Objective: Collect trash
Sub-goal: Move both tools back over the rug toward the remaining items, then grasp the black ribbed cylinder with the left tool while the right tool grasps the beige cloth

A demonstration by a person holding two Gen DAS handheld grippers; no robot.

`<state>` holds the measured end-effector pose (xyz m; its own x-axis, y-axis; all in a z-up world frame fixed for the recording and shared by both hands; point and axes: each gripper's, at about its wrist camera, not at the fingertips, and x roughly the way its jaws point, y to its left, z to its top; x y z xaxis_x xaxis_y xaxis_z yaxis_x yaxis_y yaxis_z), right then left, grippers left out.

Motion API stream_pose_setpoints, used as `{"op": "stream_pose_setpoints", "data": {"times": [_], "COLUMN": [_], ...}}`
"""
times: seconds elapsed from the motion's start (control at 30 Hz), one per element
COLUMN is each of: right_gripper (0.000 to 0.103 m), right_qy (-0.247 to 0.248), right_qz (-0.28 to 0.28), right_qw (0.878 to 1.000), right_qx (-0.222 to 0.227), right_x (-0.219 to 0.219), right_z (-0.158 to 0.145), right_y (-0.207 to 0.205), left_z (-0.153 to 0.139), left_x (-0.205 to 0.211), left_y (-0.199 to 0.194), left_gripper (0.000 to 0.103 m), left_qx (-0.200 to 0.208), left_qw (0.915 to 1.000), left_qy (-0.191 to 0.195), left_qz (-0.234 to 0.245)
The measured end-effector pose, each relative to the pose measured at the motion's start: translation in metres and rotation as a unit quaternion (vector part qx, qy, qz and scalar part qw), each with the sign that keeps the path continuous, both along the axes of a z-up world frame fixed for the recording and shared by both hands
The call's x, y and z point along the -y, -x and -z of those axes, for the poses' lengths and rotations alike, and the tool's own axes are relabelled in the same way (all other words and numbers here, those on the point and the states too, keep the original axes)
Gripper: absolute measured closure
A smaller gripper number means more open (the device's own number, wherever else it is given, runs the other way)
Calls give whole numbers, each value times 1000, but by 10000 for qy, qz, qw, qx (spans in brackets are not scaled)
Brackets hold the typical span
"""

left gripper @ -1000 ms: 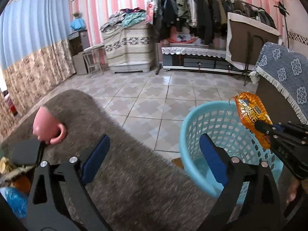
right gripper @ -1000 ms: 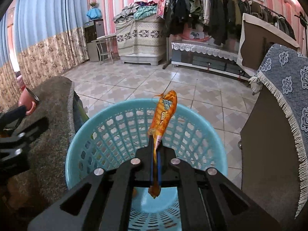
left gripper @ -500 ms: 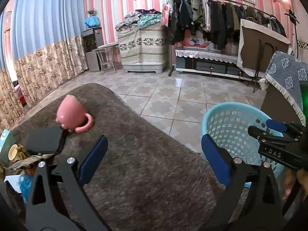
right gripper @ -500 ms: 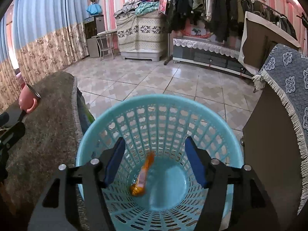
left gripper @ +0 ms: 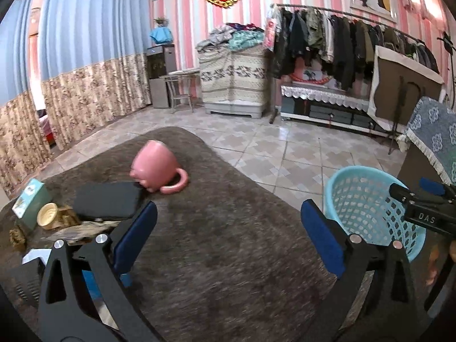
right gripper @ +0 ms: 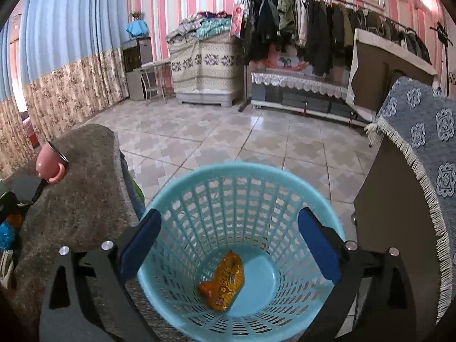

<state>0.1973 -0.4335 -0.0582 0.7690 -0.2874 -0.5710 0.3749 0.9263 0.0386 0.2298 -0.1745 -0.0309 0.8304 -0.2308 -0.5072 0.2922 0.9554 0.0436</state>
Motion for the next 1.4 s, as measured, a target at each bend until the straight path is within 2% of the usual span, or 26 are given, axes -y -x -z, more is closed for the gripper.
{"op": "stream_pose_setpoints", "data": {"times": [0.33, 0.43, 0.6, 0.8, 0.97, 1.07, 1.17, 1.4], "right_gripper": [4, 4, 4, 4, 4, 4, 4, 4], "right_qy": [-1, -59, 140, 149, 438, 396, 303, 190], "right_qz": [-545, -810, -1244, -1676, -2076, -2341, -2564, -3288], "right_qw": [9972, 9949, 9901, 9841, 9765, 9711, 9660, 9441], "right_qx": [517, 597, 637, 563, 374, 253, 113, -168], "right_x": [-56, -76, -119, -164, -200, -222, -242, -298], "right_z": [-17, -17, -15, -3, 1, 6, 12, 33], "right_y": [19, 22, 20, 20, 19, 17, 14, 9], "left_z": [-18, -21, -17, 13, 39, 49, 51, 53], "left_x": [-83, -114, -157, -195, -229, -255, -272, -302], "left_y": [36, 48, 64, 77, 83, 82, 83, 82], "left_gripper": [5, 5, 5, 5, 5, 5, 5, 5], "left_qx": [187, 255, 221, -83, -381, -542, -577, -593], "left_qw": [9978, 9959, 9924, 9882, 9834, 9783, 9748, 9689], "left_qy": [89, 35, -16, -136, -93, 29, 77, 157], "left_qz": [-632, -871, -1208, -1523, -1770, -2000, -2156, -2399]}}
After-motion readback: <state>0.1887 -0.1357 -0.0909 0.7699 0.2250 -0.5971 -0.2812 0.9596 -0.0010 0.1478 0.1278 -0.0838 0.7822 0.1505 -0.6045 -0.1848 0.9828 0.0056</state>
